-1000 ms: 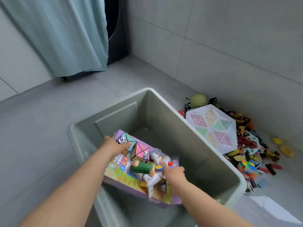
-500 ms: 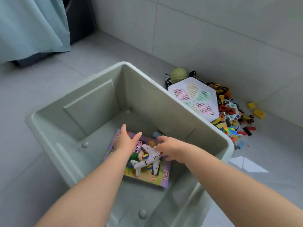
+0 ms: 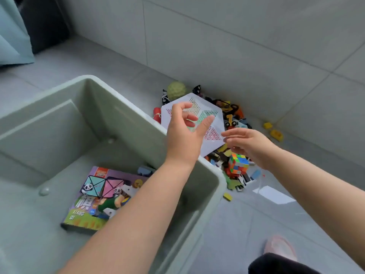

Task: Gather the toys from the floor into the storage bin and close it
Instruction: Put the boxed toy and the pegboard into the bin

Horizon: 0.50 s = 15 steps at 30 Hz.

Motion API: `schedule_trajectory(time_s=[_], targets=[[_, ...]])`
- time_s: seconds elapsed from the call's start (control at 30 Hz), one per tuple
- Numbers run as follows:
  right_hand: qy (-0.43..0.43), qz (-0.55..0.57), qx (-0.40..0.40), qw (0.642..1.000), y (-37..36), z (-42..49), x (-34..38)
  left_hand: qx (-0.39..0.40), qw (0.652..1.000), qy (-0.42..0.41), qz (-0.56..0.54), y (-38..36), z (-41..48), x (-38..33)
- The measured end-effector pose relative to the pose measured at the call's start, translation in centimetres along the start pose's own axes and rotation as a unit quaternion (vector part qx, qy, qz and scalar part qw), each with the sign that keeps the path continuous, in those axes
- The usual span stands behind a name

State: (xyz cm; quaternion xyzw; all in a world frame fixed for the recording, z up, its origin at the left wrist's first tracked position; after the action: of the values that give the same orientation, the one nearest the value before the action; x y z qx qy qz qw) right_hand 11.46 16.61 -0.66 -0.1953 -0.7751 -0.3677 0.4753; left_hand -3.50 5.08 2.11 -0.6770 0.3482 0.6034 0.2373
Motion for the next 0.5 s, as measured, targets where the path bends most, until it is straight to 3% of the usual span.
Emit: schedule_trajectory(time_s=[0.23, 0.37, 0.5], targets=[[-0.063, 0.007, 0.038, 0.997, 4.1, 9.4, -10.1, -0.034, 0.971, 0.236, 0.03, -11.4, 8.3, 4.4], [-0.059, -0.059, 0.051, 0.995, 5.4, 14.5, -11.9, -0.183, 0.894, 0.408, 0.013, -12.8, 10.8, 10.9], [-0.072, -0.048, 0.085, 0.993, 4.7, 18.3, -14.1, -0.27, 0.835, 0.478, -0.019, -12.7, 11.4, 14.4]])
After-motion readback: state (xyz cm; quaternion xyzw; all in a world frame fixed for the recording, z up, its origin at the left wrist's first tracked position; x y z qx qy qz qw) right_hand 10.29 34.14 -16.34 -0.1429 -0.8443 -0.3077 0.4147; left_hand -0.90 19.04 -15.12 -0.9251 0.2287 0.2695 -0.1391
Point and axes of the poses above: each hand's wrist, its own z-axis towards the middle knuckle, its own y-axis out of the back of the hand, x = y × z, the point moved 3 cm from there along z, towards the middle knuckle, and after that the axes turned 14 degrees about y, right-handed, at the moved point
